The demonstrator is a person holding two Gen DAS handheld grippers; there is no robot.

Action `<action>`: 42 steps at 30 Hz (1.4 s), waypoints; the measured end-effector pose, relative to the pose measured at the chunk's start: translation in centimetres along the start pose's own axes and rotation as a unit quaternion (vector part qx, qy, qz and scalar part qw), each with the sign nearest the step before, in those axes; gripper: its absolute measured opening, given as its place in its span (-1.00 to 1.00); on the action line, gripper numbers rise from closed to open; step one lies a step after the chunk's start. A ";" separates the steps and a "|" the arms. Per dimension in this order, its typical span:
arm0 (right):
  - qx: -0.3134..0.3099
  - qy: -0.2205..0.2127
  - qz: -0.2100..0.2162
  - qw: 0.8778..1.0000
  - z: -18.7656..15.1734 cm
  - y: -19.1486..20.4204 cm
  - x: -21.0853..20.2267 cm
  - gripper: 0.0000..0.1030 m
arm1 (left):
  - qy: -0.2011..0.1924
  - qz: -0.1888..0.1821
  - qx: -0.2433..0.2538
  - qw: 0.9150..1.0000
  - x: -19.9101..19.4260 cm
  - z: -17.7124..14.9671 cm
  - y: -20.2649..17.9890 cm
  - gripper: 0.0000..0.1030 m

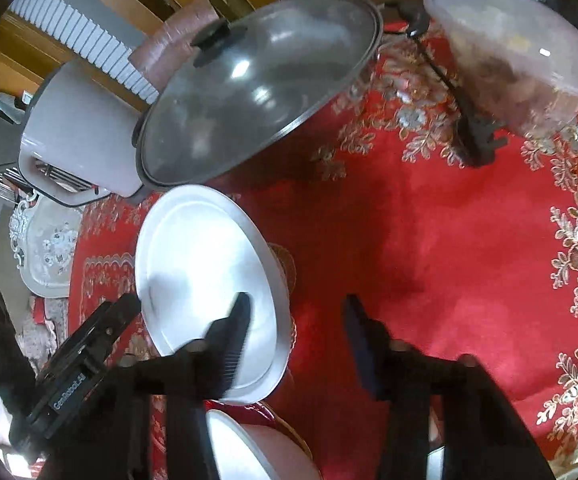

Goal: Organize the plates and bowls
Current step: 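Grasp the white plate rim with the left tool and lift it, then lower the white plate into the red wedding dish and open the left tool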

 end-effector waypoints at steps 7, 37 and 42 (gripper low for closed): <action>0.027 0.013 0.015 0.999 -0.2 -1.0 0.9 -0.71 | 0.015 -0.010 0.002 1.000 1.6 -0.1 -0.8 0.44; -0.117 0.036 0.159 0.980 -11.5 18.8 -6.7 -0.85 | -0.002 0.055 -0.100 0.993 -17.1 -9.2 15.6 -0.74; -0.148 0.091 0.175 0.969 -17.3 23.9 -3.4 -0.80 | -0.003 0.106 -0.127 0.986 -19.3 -13.0 20.9 -0.74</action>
Point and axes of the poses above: each gripper's, at about its wrist camera, not at the fingertips, and x roughly the way its jaws point, y to its left, z to its top, the point moved 1 cm from there along x, roughly the way its jaws point, and after that the axes turned 3 degrees about -y, right-handed, at the moved point
